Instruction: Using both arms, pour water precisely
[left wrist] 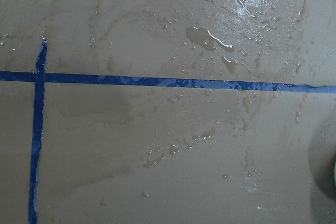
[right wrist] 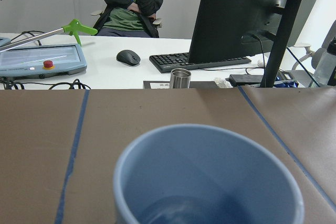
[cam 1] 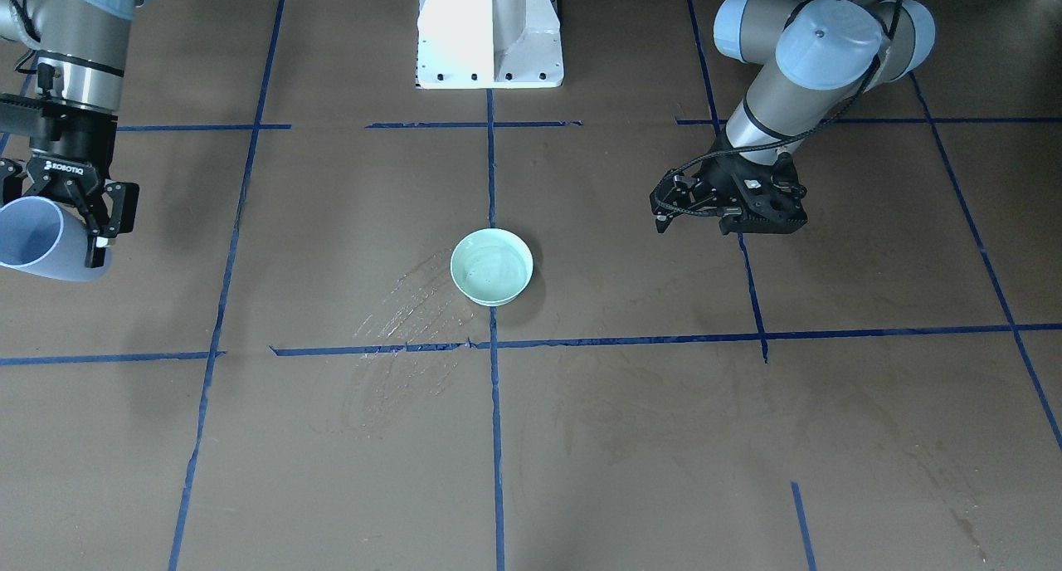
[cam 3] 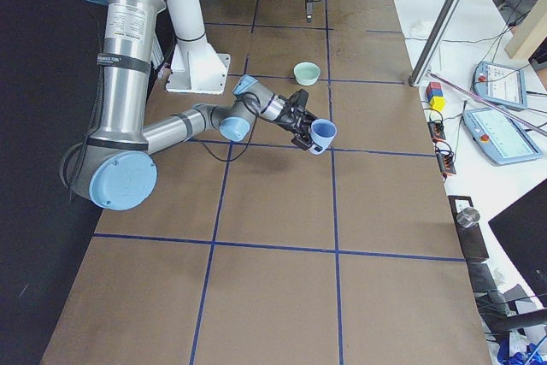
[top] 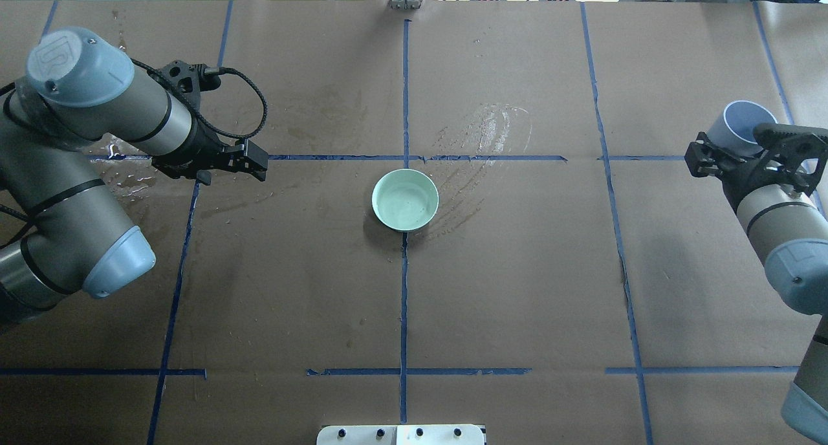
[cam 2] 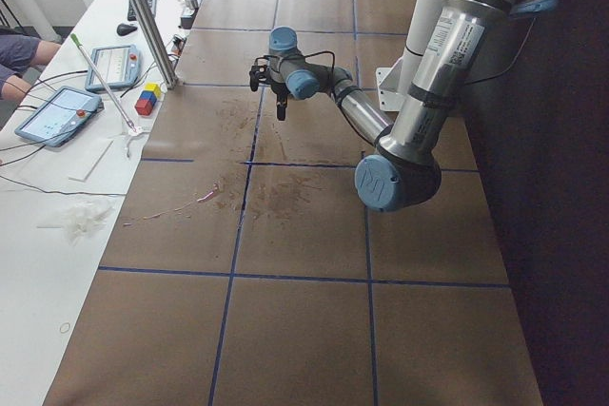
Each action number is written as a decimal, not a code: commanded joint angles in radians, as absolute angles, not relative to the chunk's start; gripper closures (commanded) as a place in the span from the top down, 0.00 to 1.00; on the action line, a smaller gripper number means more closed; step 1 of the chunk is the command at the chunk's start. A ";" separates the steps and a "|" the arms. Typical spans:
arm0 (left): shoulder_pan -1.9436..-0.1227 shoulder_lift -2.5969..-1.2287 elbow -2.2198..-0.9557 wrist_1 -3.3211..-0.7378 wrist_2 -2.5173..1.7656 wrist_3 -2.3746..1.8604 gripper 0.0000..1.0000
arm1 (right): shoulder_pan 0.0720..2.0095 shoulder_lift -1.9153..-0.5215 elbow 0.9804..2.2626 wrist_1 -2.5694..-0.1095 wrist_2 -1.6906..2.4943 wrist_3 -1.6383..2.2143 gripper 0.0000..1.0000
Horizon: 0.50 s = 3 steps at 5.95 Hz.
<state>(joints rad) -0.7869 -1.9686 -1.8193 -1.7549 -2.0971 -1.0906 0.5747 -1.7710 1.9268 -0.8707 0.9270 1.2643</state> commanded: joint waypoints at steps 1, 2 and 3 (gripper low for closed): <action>-0.787 -1.970 -1.819 -1.753 -2.097 -1.091 1.00 | 0.575 -1.802 1.721 -0.619 0.916 1.267 0.00; -0.787 -1.970 -1.819 -1.755 -2.097 -1.092 1.00 | 0.574 -1.801 1.666 -0.598 0.891 1.266 0.00; -0.787 -1.970 -1.819 -1.755 -2.097 -1.092 1.00 | 0.572 -1.799 1.640 -0.598 0.875 1.269 0.00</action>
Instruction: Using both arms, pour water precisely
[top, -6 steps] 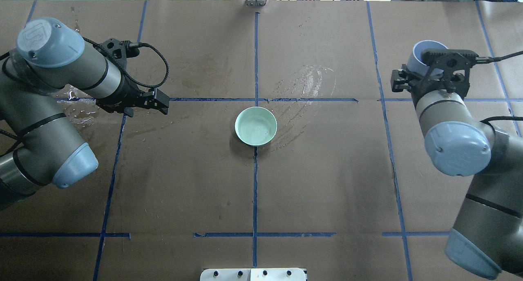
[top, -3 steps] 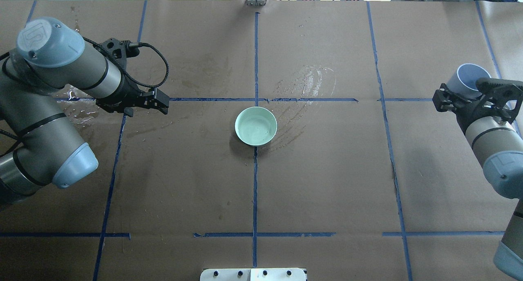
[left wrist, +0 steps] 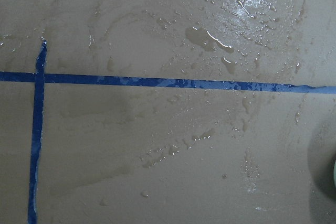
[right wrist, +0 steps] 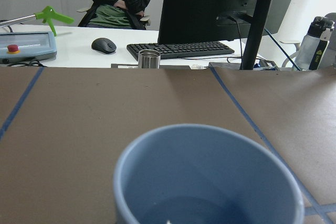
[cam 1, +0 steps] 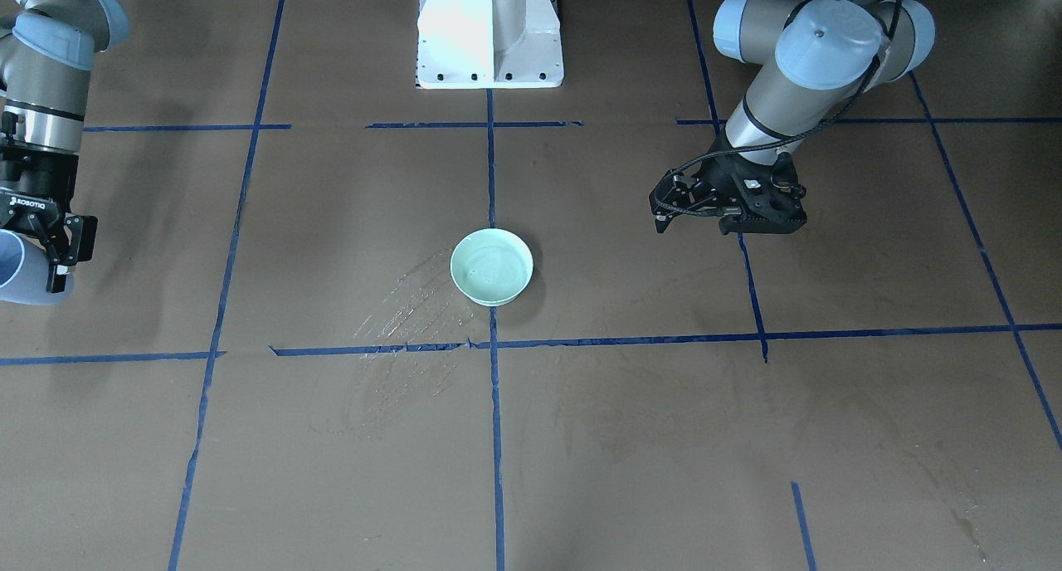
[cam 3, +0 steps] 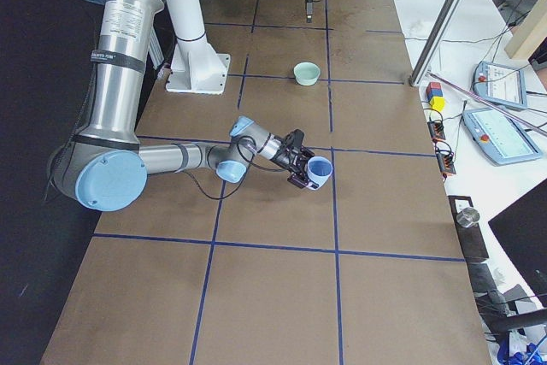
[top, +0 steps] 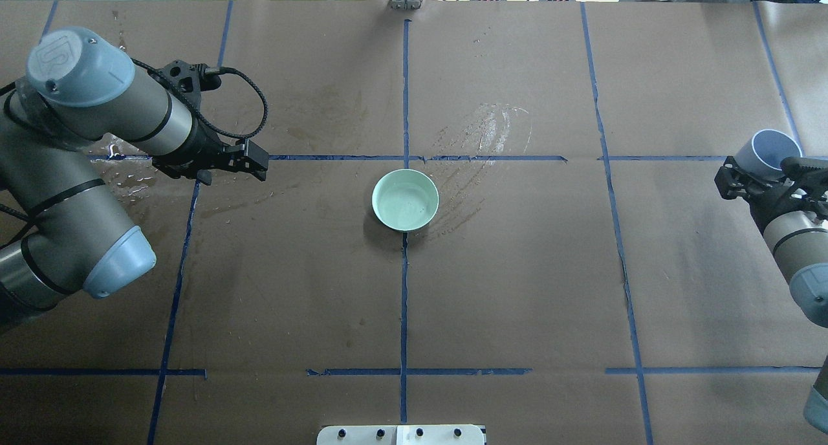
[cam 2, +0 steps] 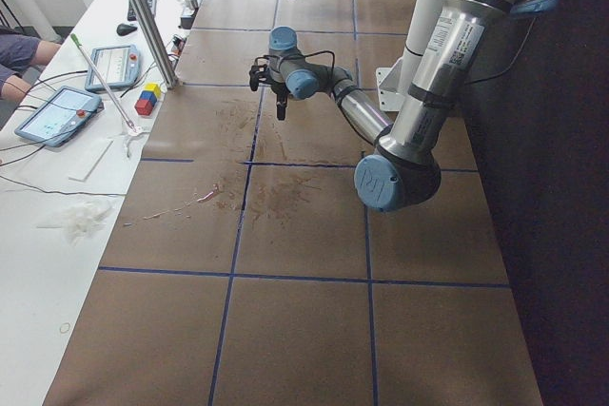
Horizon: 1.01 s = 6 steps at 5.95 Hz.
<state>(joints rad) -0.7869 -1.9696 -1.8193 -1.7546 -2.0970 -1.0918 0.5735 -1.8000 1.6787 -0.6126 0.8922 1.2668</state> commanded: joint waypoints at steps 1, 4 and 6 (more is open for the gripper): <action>-0.787 -1.971 -1.819 -1.755 -2.097 -1.092 1.00 | 0.572 -1.798 1.617 -0.597 0.868 1.270 0.00; -0.787 -1.970 -1.819 -1.755 -2.097 -1.092 1.00 | 0.572 -1.790 1.572 -0.595 0.864 1.292 0.00; -0.787 -1.968 -1.818 -1.753 -2.097 -1.091 1.00 | 0.568 -1.786 1.572 -0.589 0.842 1.341 0.00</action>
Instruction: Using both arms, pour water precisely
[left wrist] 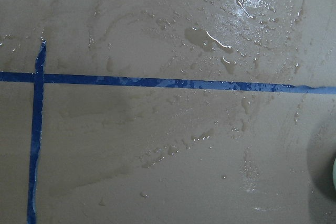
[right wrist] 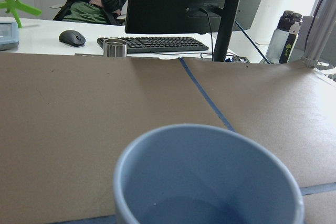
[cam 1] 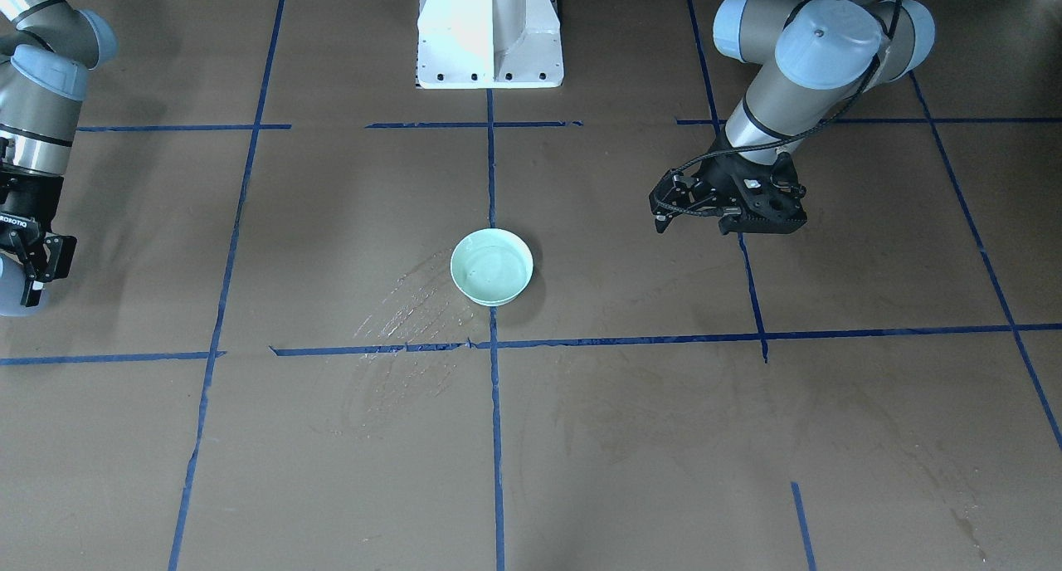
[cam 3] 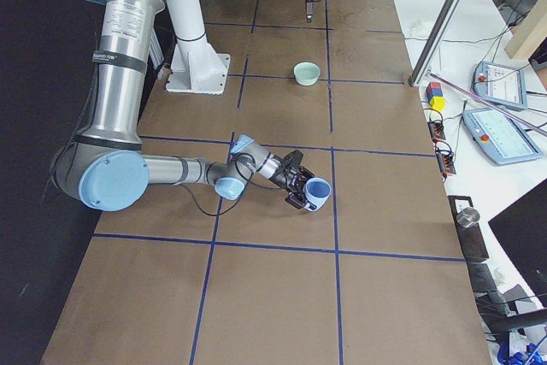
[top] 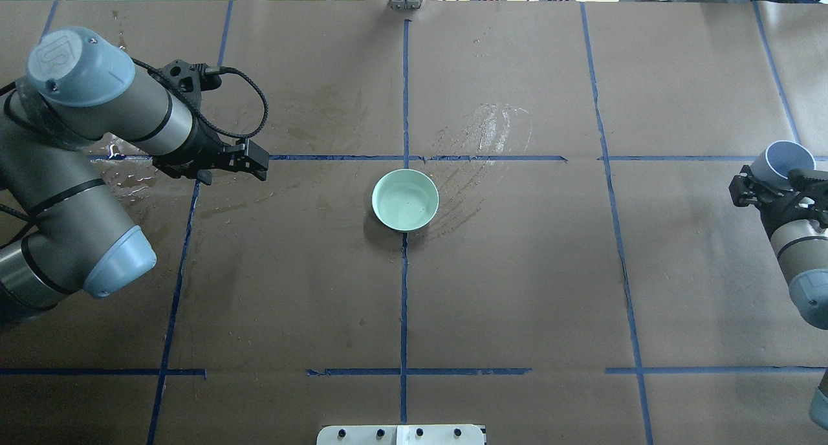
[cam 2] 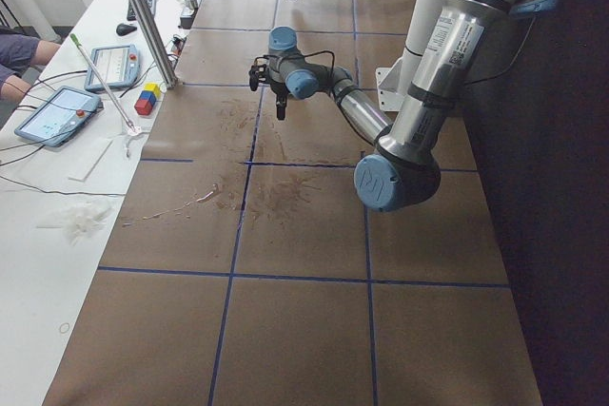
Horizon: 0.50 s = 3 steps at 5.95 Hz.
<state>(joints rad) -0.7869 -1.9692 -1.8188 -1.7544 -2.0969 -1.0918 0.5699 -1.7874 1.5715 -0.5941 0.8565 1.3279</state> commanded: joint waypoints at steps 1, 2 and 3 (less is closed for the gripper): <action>-0.787 -1.970 -1.819 -1.755 -2.097 -1.092 1.00 | 0.551 -1.786 1.571 -0.569 0.838 1.342 0.00; -0.787 -1.968 -1.819 -1.753 -2.097 -1.092 1.00 | 0.528 -1.786 1.571 -0.569 0.815 1.344 0.00; -0.787 -1.968 -1.818 -1.755 -2.097 -1.091 1.00 | 0.503 -1.783 1.571 -0.569 0.798 1.344 0.00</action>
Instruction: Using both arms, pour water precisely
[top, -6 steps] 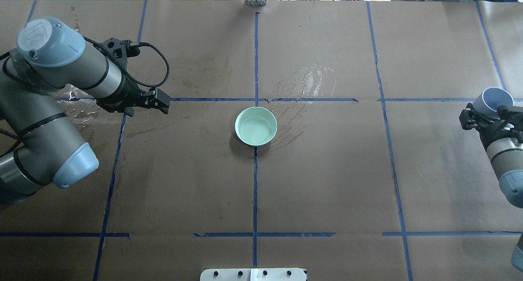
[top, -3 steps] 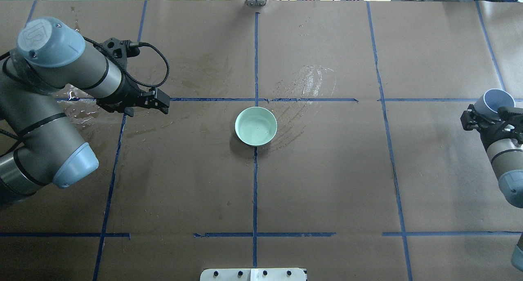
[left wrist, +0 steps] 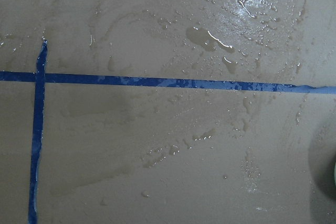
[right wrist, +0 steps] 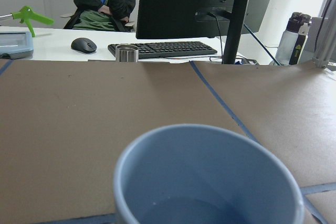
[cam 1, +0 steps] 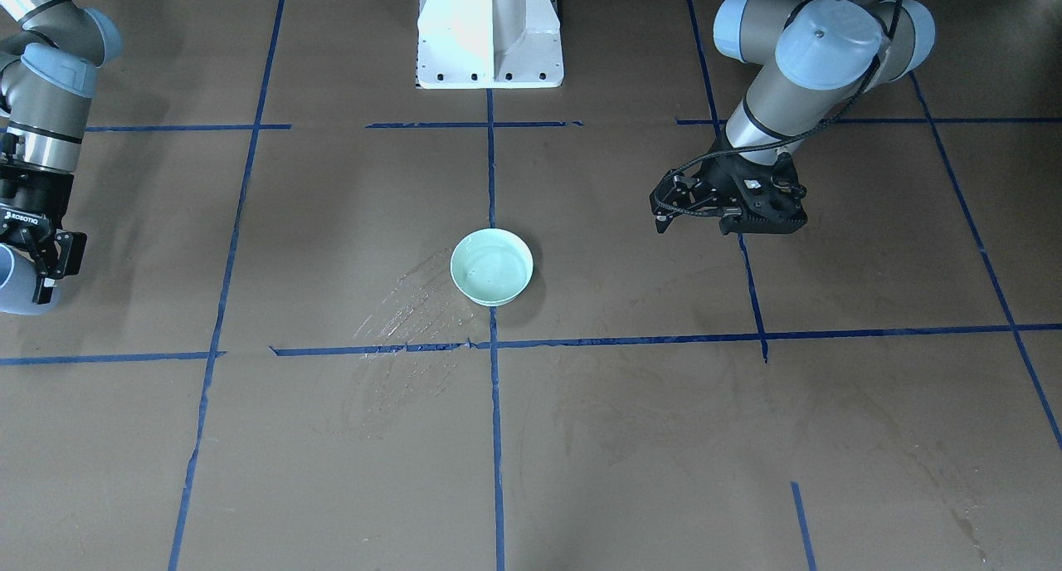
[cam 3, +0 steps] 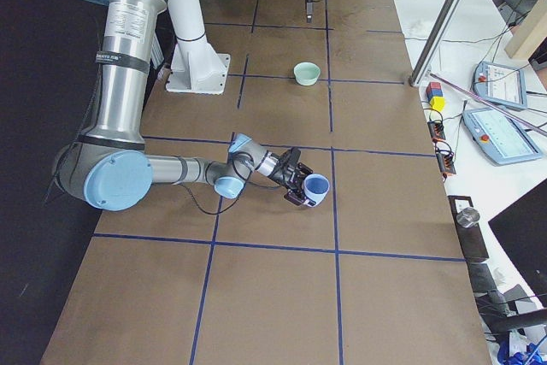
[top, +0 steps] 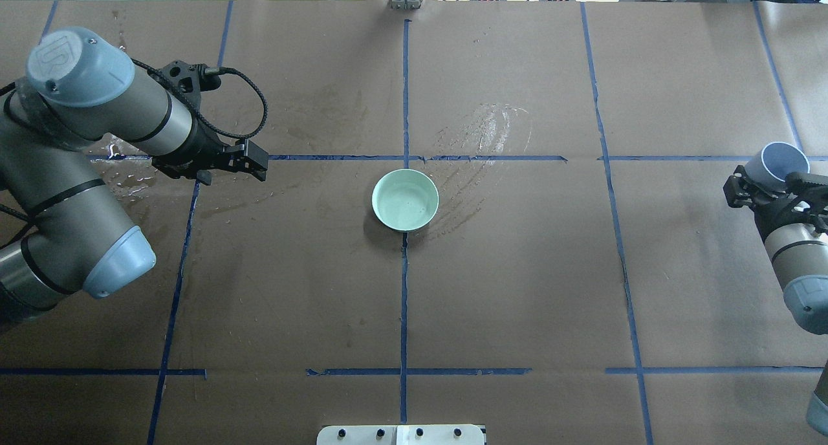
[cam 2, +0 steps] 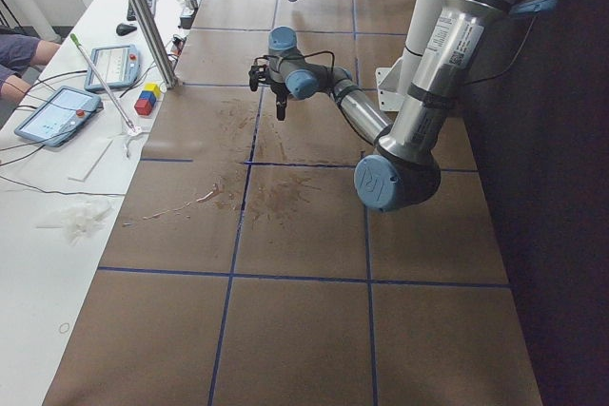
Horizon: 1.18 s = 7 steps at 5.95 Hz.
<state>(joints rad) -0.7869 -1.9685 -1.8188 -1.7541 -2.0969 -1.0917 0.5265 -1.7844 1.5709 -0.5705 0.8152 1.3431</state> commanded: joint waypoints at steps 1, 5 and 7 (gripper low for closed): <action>-0.787 -1.967 -1.819 -1.755 -2.097 -1.091 1.00 | 0.473 -1.763 1.568 -0.569 0.781 1.353 0.00; -0.787 -1.963 -1.818 -1.755 -2.097 -1.091 1.00 | 0.436 -1.747 1.548 -0.569 0.727 1.353 0.07; -0.787 -1.962 -1.818 -1.755 -2.097 -1.091 1.00 | 0.428 -1.747 1.532 -0.569 0.719 1.351 0.26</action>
